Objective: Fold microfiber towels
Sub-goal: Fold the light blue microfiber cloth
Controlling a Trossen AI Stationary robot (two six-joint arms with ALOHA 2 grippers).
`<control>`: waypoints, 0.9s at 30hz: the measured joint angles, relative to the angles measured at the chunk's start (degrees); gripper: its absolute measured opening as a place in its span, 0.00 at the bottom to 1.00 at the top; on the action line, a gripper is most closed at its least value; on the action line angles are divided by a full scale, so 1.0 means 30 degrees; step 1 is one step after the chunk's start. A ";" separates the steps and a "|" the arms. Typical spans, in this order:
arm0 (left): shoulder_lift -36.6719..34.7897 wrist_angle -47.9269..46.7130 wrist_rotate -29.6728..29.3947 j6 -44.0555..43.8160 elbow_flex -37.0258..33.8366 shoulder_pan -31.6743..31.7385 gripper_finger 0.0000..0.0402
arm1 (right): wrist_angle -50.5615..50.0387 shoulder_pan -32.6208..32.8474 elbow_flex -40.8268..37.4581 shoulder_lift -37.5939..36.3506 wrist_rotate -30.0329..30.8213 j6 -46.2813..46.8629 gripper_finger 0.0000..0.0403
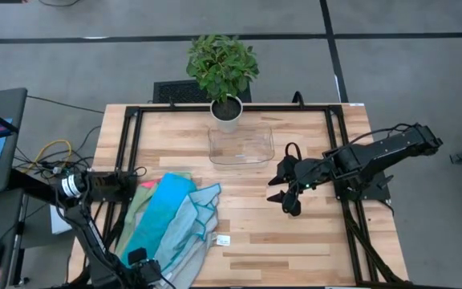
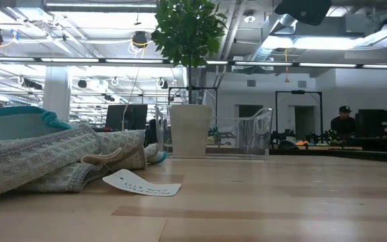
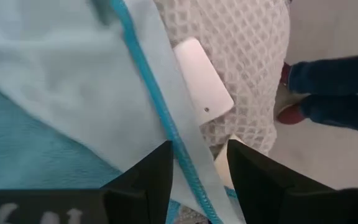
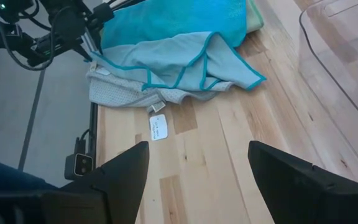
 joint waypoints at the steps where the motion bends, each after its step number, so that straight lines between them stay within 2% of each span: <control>1: 0.0149 0.0097 0.0340 0.0000 0.0000 0.0004 0.36 | 0.0000 0.0000 0.0000 0.0000 0.0000 -0.0007 0.75; 3: 0.0313 0.0122 0.0851 -0.0035 -0.0015 0.0061 0.36 | -0.0007 0.0000 0.0000 0.0000 0.0001 -0.0005 0.75; 12: 0.0311 -0.0122 0.0956 -0.0009 -0.0015 0.0432 0.33 | -0.0022 0.0000 0.0000 -0.0007 -0.0007 -0.0014 0.75; 21: 0.0311 -0.0109 0.1087 -0.0024 -0.0015 0.0569 0.09 | 0.0394 -0.0015 -0.0007 -0.0007 0.0438 -0.0014 0.75; 23: 0.0311 -0.0122 0.1418 -0.0249 -0.0015 0.0707 0.03 | 0.1551 -0.0034 -0.0004 0.0340 0.1055 -0.0027 0.75; 27: 0.0270 -0.0117 0.1694 -0.1059 -0.0015 0.0974 0.01 | 0.4705 -0.0109 -0.0028 0.1954 0.1157 -0.1155 0.75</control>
